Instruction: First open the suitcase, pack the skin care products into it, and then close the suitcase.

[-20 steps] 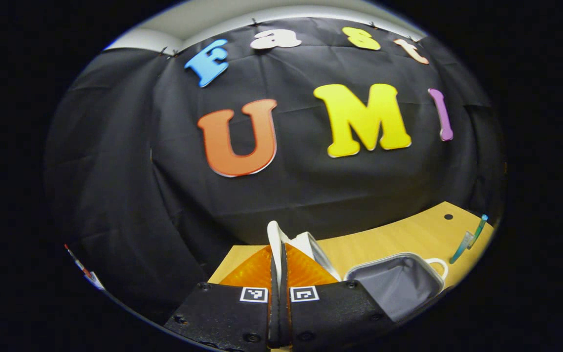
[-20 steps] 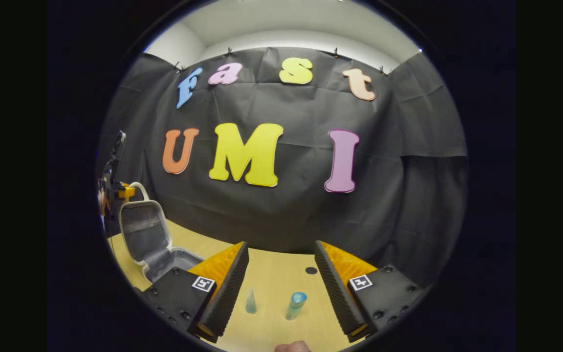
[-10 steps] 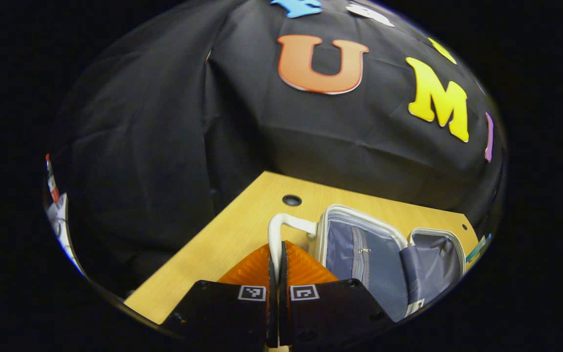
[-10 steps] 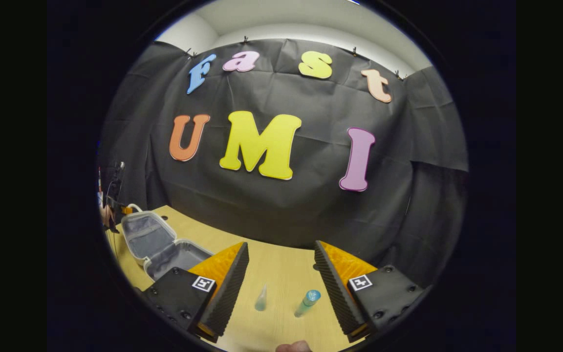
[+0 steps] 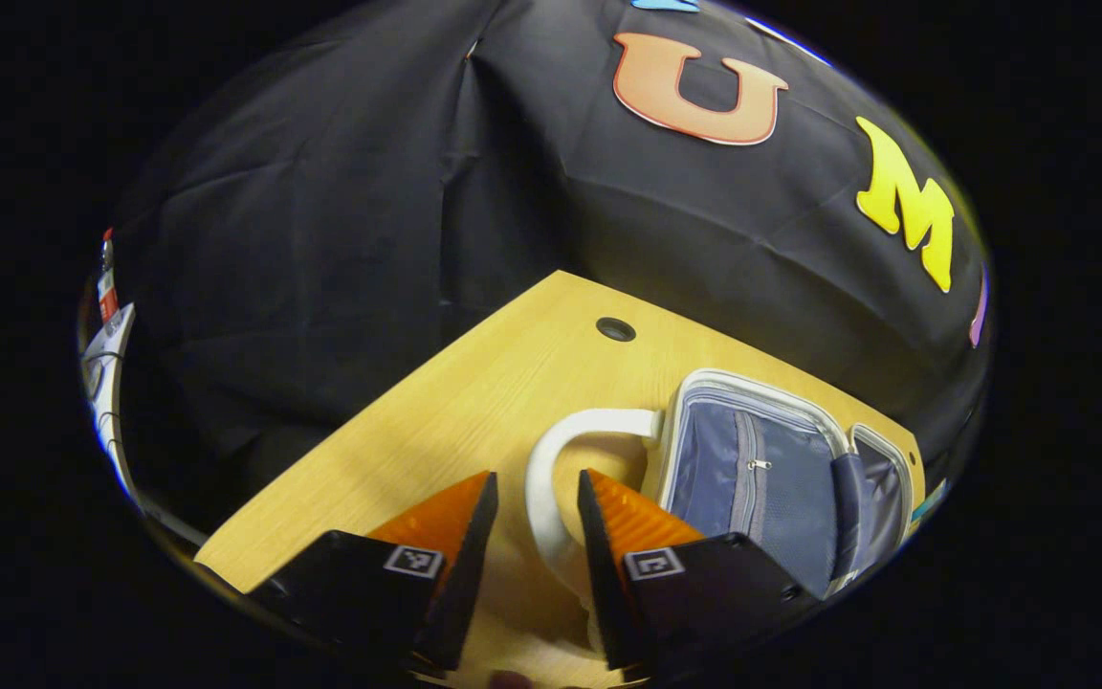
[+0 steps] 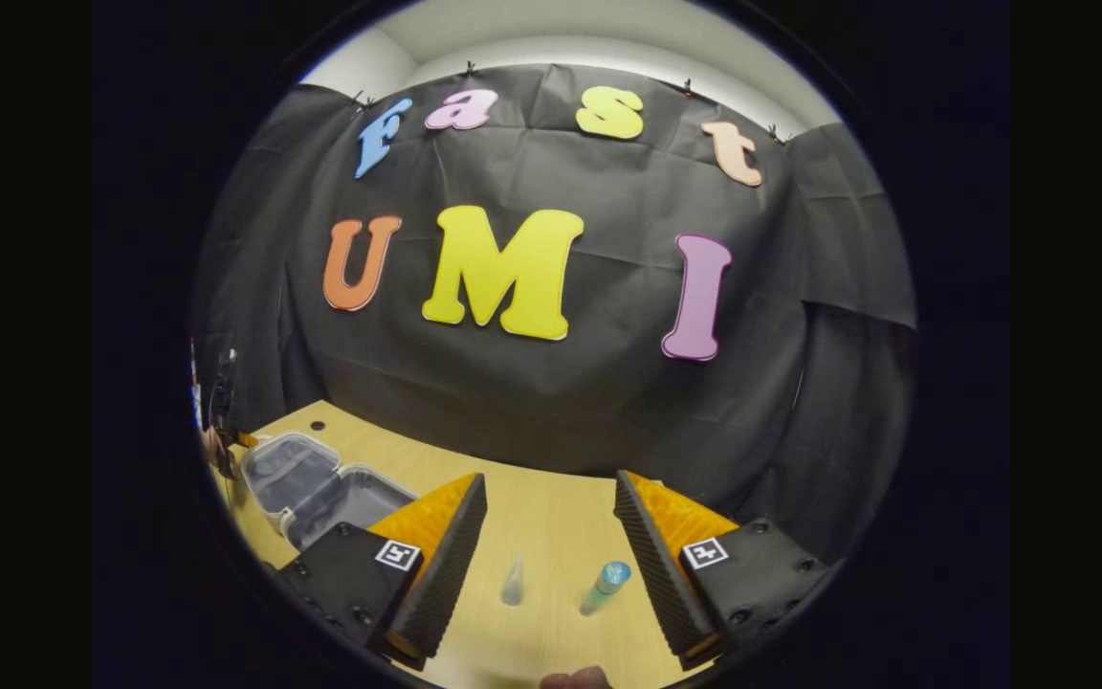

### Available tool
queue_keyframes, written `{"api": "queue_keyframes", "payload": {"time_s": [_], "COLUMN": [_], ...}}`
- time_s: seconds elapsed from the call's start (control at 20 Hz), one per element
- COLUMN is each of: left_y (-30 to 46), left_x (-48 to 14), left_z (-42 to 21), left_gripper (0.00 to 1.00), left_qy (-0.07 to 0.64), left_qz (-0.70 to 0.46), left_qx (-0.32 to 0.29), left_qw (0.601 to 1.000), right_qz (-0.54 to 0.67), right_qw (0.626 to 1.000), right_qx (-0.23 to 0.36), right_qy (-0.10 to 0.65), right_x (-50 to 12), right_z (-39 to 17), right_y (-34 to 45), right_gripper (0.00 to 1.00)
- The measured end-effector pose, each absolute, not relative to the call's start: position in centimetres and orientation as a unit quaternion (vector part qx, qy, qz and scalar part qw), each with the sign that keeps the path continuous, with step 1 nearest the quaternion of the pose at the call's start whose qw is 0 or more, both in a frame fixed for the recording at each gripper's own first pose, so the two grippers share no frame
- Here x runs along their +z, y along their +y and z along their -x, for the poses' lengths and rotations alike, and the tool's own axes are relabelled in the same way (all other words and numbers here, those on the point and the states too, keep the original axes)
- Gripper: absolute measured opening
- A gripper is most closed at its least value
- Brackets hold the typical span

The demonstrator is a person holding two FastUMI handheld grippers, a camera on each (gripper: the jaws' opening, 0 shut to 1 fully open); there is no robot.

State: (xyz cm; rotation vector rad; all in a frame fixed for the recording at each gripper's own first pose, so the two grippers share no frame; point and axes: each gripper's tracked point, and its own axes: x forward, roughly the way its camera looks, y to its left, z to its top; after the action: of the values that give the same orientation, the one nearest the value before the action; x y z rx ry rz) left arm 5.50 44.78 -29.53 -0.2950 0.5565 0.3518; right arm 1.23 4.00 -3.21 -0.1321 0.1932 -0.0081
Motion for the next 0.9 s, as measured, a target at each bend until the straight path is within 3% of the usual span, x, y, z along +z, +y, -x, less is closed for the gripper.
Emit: {"api": "queue_keyframes", "payload": {"time_s": [0.05, 0.1, 0.15, 0.2, 0.45, 0.65, 0.9], "left_y": [44.6, 44.2, 43.5, 42.5, 29.5, 19.1, 5.6], "left_x": [-28.1, -26.5, -24.9, -22.3, -13.8, -10.8, -10.6], "left_z": [-5.4, -5.3, -5.3, -5.1, -3.7, -3.7, -4.0], "left_gripper": [0.64, 0.84, 0.84, 0.98, 0.98, 0.98, 0.98], "left_qy": [0.258, 0.247, 0.235, 0.215, 0.148, 0.116, 0.12], "left_qz": [0.137, 0.124, 0.103, 0.074, 0.058, 0.058, 0.041], "left_qx": [0.172, 0.177, 0.18, 0.185, 0.165, 0.132, 0.047], "left_qw": [0.941, 0.945, 0.95, 0.956, 0.973, 0.983, 0.991], "right_qz": [0.06, 0.054, 0.049, 0.041, 0.009, -0.002, -0.003], "right_qw": [0.994, 0.994, 0.995, 0.995, 0.997, 0.997, 0.995], "right_qx": [-0.003, -0.001, -0.001, -0.001, -0.009, -0.02, -0.029], "right_qy": [0.093, 0.092, 0.091, 0.091, 0.076, 0.076, 0.093], "right_x": [-3.1, -3.2, -3.5, -3.8, -4.2, -5.0, -6.9], "right_z": [-1.3, -1.4, -1.5, -1.7, -1.4, -0.5, 1.0], "right_y": [3.8, 3.7, 3.3, 2.6, -1.8, -6.1, -10.4], "right_gripper": [0.81, 0.81, 0.81, 0.81, 0.8, 0.8, 0.81]}}
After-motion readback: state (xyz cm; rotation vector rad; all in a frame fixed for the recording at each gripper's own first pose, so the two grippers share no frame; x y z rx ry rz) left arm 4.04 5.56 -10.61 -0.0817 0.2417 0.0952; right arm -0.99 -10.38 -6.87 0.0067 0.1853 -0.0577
